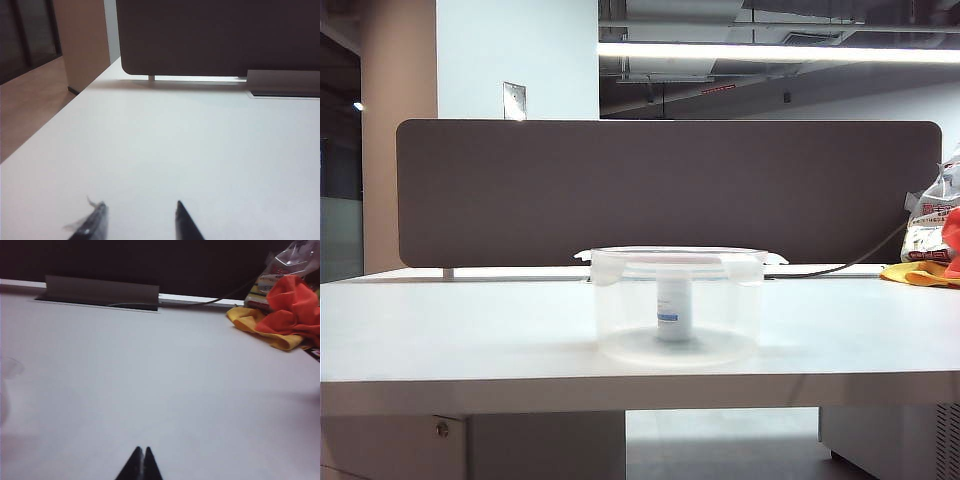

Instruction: Remove the lid of the round box, pick up the small white medicine bottle inside, and place it on the table.

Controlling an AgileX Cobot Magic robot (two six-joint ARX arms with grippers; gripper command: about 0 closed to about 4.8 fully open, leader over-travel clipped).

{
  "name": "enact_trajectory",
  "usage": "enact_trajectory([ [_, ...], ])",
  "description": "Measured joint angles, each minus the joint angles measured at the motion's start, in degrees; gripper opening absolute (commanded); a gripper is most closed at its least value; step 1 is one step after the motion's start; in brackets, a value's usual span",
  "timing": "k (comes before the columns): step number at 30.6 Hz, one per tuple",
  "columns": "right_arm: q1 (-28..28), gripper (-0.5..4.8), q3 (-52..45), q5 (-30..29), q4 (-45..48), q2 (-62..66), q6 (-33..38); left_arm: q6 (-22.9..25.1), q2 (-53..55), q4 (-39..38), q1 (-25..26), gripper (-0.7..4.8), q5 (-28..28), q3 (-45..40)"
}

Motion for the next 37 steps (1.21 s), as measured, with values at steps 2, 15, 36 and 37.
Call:
enact_trajectory([
  [2, 0.0, 0.0, 0.0, -1.7, 0.5, 0.0, 2.6, -3.0, 0.0, 0.0, 0.0, 1.75, 0.9, 0.0],
  [15, 0.1, 0.0, 0.0, -8.0, 2.4, 0.0, 7.8, -17.9, 0.0, 0.0, 0.0, 1.75, 4.5, 0.0],
  [36, 0.4, 0.0, 10.4, -7.8, 3.8, 6.3, 19.7, -26.3, 3.7, -4.9, -0.1, 1.15, 21.6, 8.9],
  [37, 0.4, 0.01, 11.6, -8.0, 3.7, 8.5, 20.0, -26.7, 5.2, -5.3, -0.1, 1.15, 22.5, 9.8],
])
